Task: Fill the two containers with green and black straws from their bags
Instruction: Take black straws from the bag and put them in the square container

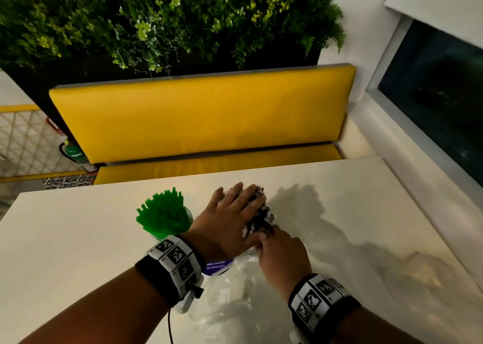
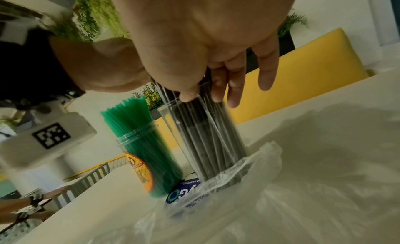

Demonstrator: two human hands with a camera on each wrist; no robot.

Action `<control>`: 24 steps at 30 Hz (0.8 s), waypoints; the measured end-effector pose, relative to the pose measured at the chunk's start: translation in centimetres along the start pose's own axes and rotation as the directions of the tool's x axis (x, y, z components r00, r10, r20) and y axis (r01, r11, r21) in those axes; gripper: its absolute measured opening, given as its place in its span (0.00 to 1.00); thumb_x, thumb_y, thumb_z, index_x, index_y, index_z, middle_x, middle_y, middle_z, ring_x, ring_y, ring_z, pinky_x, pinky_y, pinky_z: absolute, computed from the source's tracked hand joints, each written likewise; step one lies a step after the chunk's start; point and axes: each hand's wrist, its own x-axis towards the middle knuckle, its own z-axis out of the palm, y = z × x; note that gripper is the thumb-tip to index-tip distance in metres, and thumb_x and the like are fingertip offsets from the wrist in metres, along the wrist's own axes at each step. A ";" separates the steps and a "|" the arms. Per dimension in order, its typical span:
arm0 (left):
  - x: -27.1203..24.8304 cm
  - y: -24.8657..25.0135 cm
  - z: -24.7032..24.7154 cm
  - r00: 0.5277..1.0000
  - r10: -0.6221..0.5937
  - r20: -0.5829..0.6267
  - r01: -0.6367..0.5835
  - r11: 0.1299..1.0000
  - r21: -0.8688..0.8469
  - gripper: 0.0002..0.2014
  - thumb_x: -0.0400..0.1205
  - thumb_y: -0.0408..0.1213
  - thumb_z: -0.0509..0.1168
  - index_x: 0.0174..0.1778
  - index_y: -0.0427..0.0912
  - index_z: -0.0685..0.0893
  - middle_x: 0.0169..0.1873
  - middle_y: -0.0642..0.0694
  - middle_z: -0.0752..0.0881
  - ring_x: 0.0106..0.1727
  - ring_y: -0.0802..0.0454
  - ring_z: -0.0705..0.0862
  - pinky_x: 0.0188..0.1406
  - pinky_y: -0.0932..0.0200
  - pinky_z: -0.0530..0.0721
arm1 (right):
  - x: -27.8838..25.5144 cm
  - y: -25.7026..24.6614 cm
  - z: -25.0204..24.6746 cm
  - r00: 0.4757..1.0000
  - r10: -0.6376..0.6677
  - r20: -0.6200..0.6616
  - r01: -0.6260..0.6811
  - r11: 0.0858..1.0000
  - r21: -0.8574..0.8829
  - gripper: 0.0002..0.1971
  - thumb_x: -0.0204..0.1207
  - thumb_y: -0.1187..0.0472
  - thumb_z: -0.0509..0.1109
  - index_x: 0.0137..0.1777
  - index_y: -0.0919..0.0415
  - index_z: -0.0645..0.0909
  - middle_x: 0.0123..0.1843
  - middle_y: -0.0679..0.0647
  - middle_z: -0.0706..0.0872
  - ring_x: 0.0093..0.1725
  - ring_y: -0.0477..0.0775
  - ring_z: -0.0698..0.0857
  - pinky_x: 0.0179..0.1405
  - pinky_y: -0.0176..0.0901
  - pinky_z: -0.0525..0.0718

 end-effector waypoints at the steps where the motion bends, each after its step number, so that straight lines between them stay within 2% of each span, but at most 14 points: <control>1: 0.1 0.1 -0.9 1.000 -0.003 -0.027 0.002 1.000 -0.031 0.39 0.80 0.74 0.44 0.86 0.62 0.49 0.89 0.51 0.49 0.89 0.45 0.45 0.85 0.32 0.47 | 0.0 0.0 0.1 1.000 -0.004 -0.003 0.004 1.000 -0.005 0.13 0.82 0.48 0.60 0.59 0.49 0.82 0.49 0.51 0.86 0.43 0.56 0.87 0.38 0.50 0.78; 3: 0.6 0.6 -2.5 0.988 -0.004 -0.154 -0.006 0.998 -0.066 0.37 0.80 0.73 0.48 0.84 0.62 0.57 0.87 0.51 0.58 0.88 0.46 0.53 0.84 0.31 0.50 | 0.2 -0.1 0.2 0.999 -0.029 -0.020 0.028 0.999 -0.039 0.09 0.78 0.49 0.66 0.52 0.50 0.84 0.42 0.51 0.86 0.34 0.56 0.86 0.29 0.50 0.78; 5: 1.2 1.8 -3.1 0.979 0.083 -0.186 -0.082 0.997 0.013 0.31 0.83 0.67 0.47 0.83 0.64 0.57 0.87 0.51 0.56 0.88 0.46 0.51 0.84 0.30 0.48 | 0.2 0.0 0.3 0.997 -0.045 -0.059 0.041 0.997 -0.064 0.08 0.71 0.52 0.73 0.46 0.53 0.85 0.37 0.53 0.87 0.27 0.56 0.84 0.21 0.48 0.78; 7: 1.9 2.7 -2.1 0.976 0.207 -0.065 -0.197 0.971 0.136 0.26 0.87 0.62 0.43 0.83 0.65 0.57 0.88 0.52 0.52 0.89 0.44 0.44 0.83 0.28 0.44 | 0.1 0.0 0.6 0.994 -0.056 -0.089 0.047 0.994 -0.095 0.08 0.71 0.54 0.69 0.40 0.57 0.86 0.34 0.54 0.86 0.26 0.57 0.84 0.21 0.48 0.78; 8: 2.1 2.4 -1.4 0.974 0.226 -0.008 -0.222 0.961 0.166 0.25 0.88 0.60 0.42 0.83 0.65 0.59 0.88 0.53 0.54 0.89 0.44 0.44 0.82 0.26 0.45 | 0.1 0.0 0.7 0.996 -0.048 -0.076 0.040 0.994 -0.104 0.10 0.73 0.53 0.66 0.39 0.56 0.86 0.34 0.53 0.85 0.27 0.57 0.84 0.22 0.48 0.78; 10: 1.7 0.8 -0.6 0.972 0.231 -0.031 -0.223 0.961 0.163 0.23 0.88 0.56 0.45 0.78 0.62 0.71 0.84 0.54 0.66 0.88 0.43 0.56 0.78 0.23 0.57 | 0.0 0.0 0.5 0.999 -0.018 -0.038 0.014 0.996 -0.090 0.09 0.78 0.50 0.65 0.46 0.52 0.84 0.38 0.51 0.85 0.33 0.56 0.85 0.28 0.48 0.76; 12: 0.9 -0.9 0.1 0.965 0.235 -0.113 -0.216 0.964 0.156 0.19 0.86 0.53 0.53 0.69 0.58 0.80 0.77 0.55 0.76 0.83 0.43 0.68 0.71 0.26 0.71 | 0.1 0.2 0.4 0.999 -0.012 -0.041 0.009 0.997 -0.073 0.08 0.81 0.47 0.63 0.53 0.48 0.80 0.41 0.50 0.83 0.38 0.56 0.85 0.32 0.47 0.72; 15: 0.2 -1.7 1.0 0.959 0.196 -0.205 -0.177 0.978 0.107 0.17 0.83 0.49 0.59 0.62 0.51 0.85 0.73 0.54 0.81 0.79 0.42 0.73 0.68 0.31 0.77 | 0.2 0.2 0.3 0.998 -0.031 -0.052 0.028 0.998 -0.049 0.08 0.81 0.47 0.64 0.52 0.49 0.77 0.39 0.50 0.83 0.36 0.55 0.84 0.30 0.45 0.69; 19: 0.6 -0.9 0.8 0.977 0.117 -0.178 -0.106 0.992 0.069 0.20 0.82 0.52 0.54 0.62 0.51 0.85 0.74 0.54 0.80 0.79 0.43 0.70 0.68 0.31 0.76 | 0.4 0.1 0.4 0.997 -0.043 -0.069 0.038 0.997 -0.074 0.07 0.80 0.48 0.65 0.49 0.50 0.79 0.35 0.49 0.82 0.32 0.54 0.83 0.28 0.44 0.67; 20: 0.5 -0.7 0.5 0.979 0.117 -0.168 -0.109 0.992 0.055 0.21 0.83 0.54 0.52 0.65 0.53 0.83 0.76 0.55 0.77 0.81 0.44 0.68 0.71 0.28 0.73 | 0.5 0.0 0.4 0.996 -0.039 -0.075 0.033 0.996 -0.088 0.08 0.80 0.47 0.64 0.49 0.50 0.80 0.34 0.49 0.82 0.31 0.54 0.83 0.28 0.44 0.67; 22: -0.5 -0.7 -0.3 0.978 0.118 -0.174 -0.125 0.992 -0.029 0.25 0.83 0.61 0.51 0.72 0.58 0.76 0.82 0.55 0.69 0.85 0.45 0.61 0.78 0.23 0.61 | 0.6 -0.2 0.1 0.998 -0.040 -0.055 0.033 0.990 -0.136 0.14 0.81 0.45 0.57 0.52 0.50 0.81 0.37 0.50 0.83 0.33 0.54 0.84 0.30 0.44 0.67; 23: -1.4 -0.8 -0.9 0.972 0.104 -0.212 -0.123 0.989 -0.082 0.26 0.82 0.64 0.52 0.74 0.60 0.74 0.83 0.54 0.67 0.86 0.45 0.60 0.80 0.24 0.55 | 0.6 -0.1 0.1 0.997 -0.048 -0.052 0.040 0.988 -0.151 0.16 0.83 0.45 0.54 0.55 0.50 0.80 0.40 0.49 0.84 0.36 0.53 0.84 0.32 0.45 0.69; 24: -2.5 -1.0 -1.5 0.958 0.084 -0.274 -0.119 0.986 -0.113 0.26 0.82 0.64 0.55 0.74 0.60 0.75 0.82 0.52 0.70 0.84 0.45 0.63 0.80 0.27 0.55 | 0.3 0.0 -0.1 0.997 -0.056 -0.050 0.049 0.989 -0.139 0.17 0.84 0.43 0.53 0.59 0.49 0.79 0.42 0.49 0.84 0.37 0.53 0.85 0.33 0.45 0.71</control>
